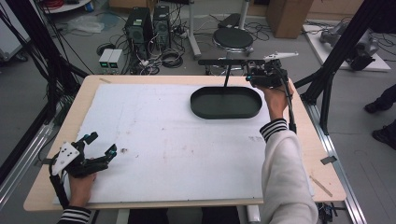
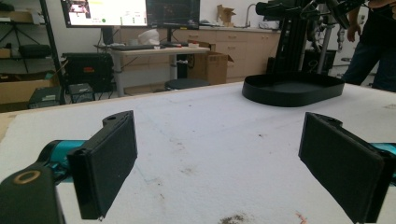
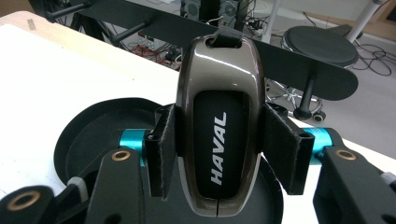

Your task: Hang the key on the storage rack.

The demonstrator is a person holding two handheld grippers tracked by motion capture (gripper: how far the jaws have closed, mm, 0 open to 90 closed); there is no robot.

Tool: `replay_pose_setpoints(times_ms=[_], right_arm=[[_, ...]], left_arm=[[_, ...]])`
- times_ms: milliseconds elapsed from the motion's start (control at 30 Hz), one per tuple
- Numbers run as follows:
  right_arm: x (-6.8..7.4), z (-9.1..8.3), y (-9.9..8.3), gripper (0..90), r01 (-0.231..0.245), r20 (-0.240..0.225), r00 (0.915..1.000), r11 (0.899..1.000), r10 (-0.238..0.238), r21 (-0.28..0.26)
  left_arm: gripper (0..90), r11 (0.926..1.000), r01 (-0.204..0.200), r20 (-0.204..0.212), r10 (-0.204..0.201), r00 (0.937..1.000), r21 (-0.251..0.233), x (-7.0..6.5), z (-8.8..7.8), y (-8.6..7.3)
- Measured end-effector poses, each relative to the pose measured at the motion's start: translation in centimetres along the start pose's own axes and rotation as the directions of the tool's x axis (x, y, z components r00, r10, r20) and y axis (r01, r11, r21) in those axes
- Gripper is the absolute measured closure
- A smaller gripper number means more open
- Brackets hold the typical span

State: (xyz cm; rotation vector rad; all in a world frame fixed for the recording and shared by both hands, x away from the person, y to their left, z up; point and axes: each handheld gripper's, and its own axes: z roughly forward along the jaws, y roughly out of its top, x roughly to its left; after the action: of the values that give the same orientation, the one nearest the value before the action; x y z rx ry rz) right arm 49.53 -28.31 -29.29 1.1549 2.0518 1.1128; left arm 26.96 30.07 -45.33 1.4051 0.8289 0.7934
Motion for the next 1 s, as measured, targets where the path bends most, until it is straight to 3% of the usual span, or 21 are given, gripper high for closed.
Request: replay_pose_setpoints(times_ms=[600,633,1000], right_arm=[[-0.2,1.4,-1.3,48.0,-0.051,0.042,0.9978,0.999,0.05,0.008],[-0.3,1.6,-1.8,48.0,-0.073,0.039,0.9966,0.997,0.072,0.019],[-0.5,2.2,-2.2,47.4,-0.079,0.041,0.9963,0.995,0.076,0.06]], left_arm=[[11.9,1.0,0.0,0.001,0.0,1.0,-0.002,0.0,0.0,0.0],[11.9,1.0,0.0,0.001,0.0,1.0,-0.001,0.0,0.0,0.0],[11.9,1.0,-0.001,0.001,0.001,1.0,-0.004,-0.1,0.0,0.0]])
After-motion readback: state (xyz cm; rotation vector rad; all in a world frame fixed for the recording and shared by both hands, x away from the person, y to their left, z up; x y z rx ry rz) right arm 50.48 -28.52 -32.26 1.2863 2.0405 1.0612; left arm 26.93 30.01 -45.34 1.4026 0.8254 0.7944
